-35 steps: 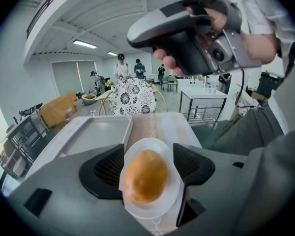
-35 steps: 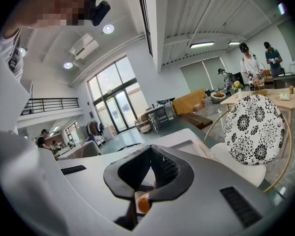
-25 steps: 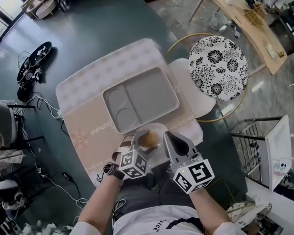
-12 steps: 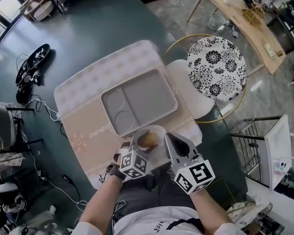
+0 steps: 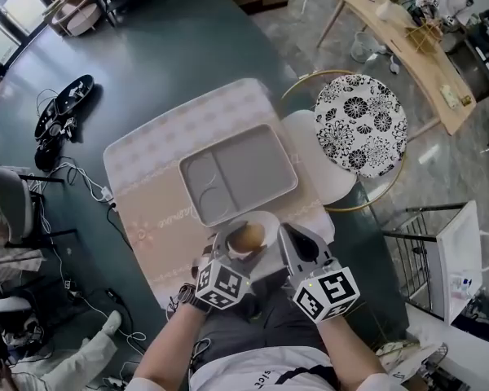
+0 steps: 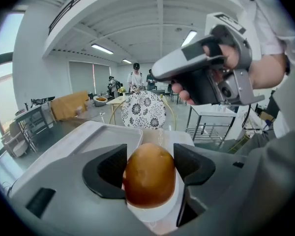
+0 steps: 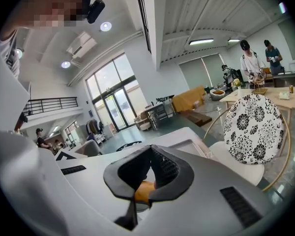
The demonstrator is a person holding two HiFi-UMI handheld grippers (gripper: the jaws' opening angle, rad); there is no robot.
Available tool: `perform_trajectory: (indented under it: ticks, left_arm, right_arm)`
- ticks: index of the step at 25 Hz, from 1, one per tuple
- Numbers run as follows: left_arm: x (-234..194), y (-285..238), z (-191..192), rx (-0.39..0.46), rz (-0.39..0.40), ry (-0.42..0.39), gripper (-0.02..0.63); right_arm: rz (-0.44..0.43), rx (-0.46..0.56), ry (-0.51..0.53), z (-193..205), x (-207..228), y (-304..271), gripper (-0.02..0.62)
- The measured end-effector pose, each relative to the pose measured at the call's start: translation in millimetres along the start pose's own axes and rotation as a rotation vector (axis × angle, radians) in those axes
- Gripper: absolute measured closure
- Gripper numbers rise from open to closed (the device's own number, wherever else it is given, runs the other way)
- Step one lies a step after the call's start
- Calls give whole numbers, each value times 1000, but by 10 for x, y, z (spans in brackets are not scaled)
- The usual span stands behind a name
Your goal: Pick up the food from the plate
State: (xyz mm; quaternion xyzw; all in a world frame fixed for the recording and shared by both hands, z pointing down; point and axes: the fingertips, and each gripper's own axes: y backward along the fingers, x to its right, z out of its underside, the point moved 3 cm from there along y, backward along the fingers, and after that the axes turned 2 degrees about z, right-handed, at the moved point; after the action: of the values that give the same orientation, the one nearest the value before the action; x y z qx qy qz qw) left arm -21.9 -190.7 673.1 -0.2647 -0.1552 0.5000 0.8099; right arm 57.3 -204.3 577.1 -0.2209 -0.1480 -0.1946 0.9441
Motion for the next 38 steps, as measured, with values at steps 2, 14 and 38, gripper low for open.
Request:
perform_trajectory:
  ticks: [2, 14, 38]
  left_arm:
    - [29, 131, -143, 21, -8, 22, 307]
    - [66, 998, -977, 136, -85, 100, 307]
    - [133, 2231, -2018, 318, -199, 126, 307]
  right_arm:
    - [-7, 2, 4, -87, -64, 40, 581]
    - [-47, 59, 40, -719, -510, 326, 581]
    - [-95, 146, 166, -1386, -1160, 722, 581]
